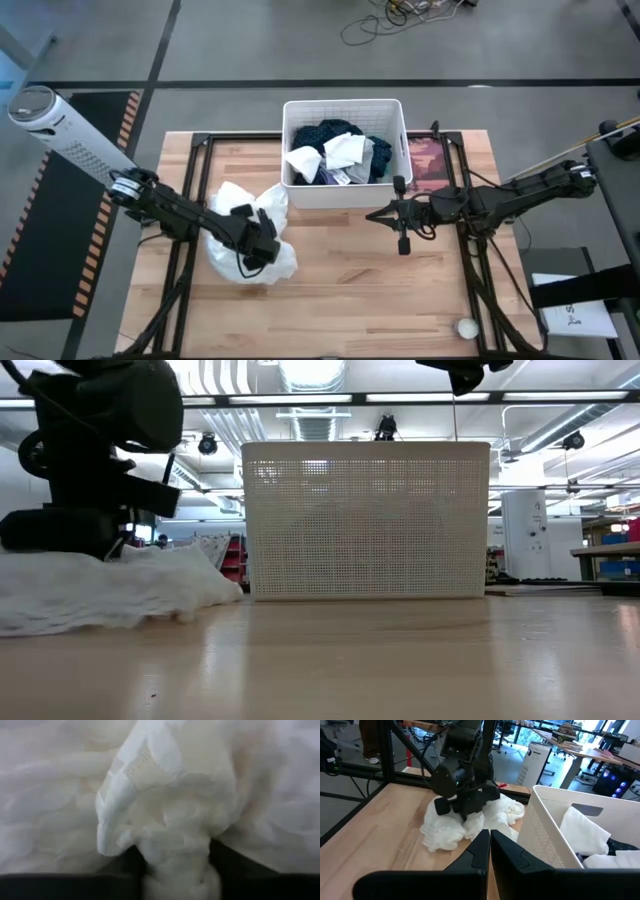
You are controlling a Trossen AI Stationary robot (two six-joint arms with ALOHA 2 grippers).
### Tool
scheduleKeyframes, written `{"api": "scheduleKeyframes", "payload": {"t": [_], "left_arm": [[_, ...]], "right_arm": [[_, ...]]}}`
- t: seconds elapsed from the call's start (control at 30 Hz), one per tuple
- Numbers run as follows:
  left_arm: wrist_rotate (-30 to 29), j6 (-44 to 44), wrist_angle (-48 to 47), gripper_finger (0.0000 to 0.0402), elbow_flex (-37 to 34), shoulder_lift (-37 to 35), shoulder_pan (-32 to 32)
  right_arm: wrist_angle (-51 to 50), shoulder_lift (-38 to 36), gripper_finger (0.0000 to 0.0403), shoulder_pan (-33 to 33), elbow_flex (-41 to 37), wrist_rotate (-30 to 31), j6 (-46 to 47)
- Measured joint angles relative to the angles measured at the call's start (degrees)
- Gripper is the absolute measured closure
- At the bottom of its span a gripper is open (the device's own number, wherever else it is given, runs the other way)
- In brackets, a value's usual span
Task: Sort clothes
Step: Put the white laced blouse into the laundry bin
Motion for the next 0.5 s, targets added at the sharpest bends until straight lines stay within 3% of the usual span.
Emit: {"api": "scheduleKeyframes", "payload": {"t": [0.13,0.5], "left_arm": [[-3.6,1.6,-7.8,0.0371,5.7,0.1,0.0],[-15.3,-1.2,-31.5,0.0376,24.6,0.0,-1.6]], "right_arm": [[0.0,0.0,0.0403,0.0,0.0,0.0,0.1],[-0.1,0.0,0.0403,0.0,-1.0,0.0,0.7]]}}
